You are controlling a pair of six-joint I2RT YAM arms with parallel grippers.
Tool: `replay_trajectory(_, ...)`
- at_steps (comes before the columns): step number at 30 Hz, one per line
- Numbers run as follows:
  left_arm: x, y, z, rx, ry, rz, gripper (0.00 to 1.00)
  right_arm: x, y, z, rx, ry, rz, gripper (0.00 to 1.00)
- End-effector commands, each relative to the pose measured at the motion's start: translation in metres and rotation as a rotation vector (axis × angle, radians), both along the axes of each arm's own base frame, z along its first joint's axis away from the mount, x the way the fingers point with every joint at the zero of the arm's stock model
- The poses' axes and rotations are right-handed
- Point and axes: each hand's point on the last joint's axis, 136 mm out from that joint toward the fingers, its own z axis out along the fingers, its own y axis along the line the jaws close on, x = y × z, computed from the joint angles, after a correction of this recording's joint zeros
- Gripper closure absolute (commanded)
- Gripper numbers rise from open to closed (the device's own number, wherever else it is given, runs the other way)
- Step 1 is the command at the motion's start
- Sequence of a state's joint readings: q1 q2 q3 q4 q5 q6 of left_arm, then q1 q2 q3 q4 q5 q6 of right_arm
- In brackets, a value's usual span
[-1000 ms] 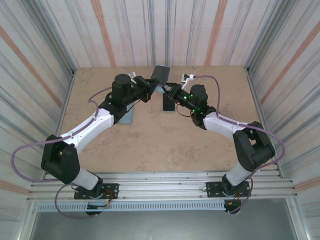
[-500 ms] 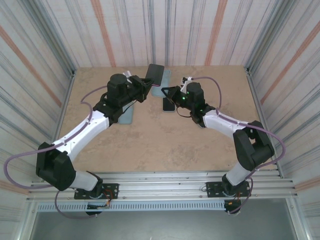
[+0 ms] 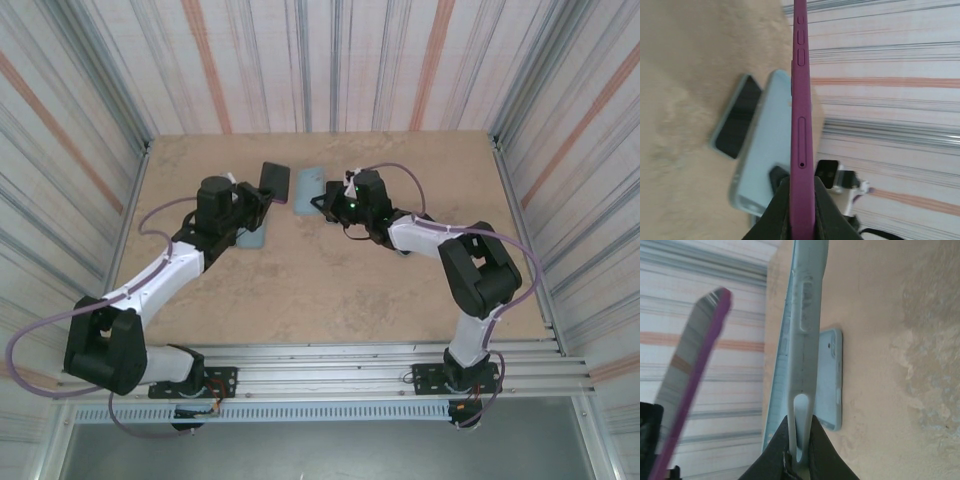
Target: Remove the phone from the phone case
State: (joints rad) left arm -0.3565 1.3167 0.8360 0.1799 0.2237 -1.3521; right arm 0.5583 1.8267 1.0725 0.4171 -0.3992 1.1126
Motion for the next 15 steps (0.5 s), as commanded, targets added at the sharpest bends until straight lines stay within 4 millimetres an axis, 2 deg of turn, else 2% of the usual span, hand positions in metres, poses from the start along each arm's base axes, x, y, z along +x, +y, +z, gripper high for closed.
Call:
replay_trajectory(1,-0.004,0.009,0.021,0.061,-0.149,-0.004,1.00,-0.005,0.015,-0.007,-0.008,0.002,0.067,0.96)
replay_trajectory(6,-0.002,0.020,-0.016,0.104,-0.134,0.047,1.00,-0.011,0.022,-0.024,-0.017,0.033,0.091,0.96)
replay_trajectory(15,0.012,0.010,-0.058,0.129,-0.133,0.012,1.00,-0.021,0.018,-0.047,-0.040,0.083,0.085,0.97)
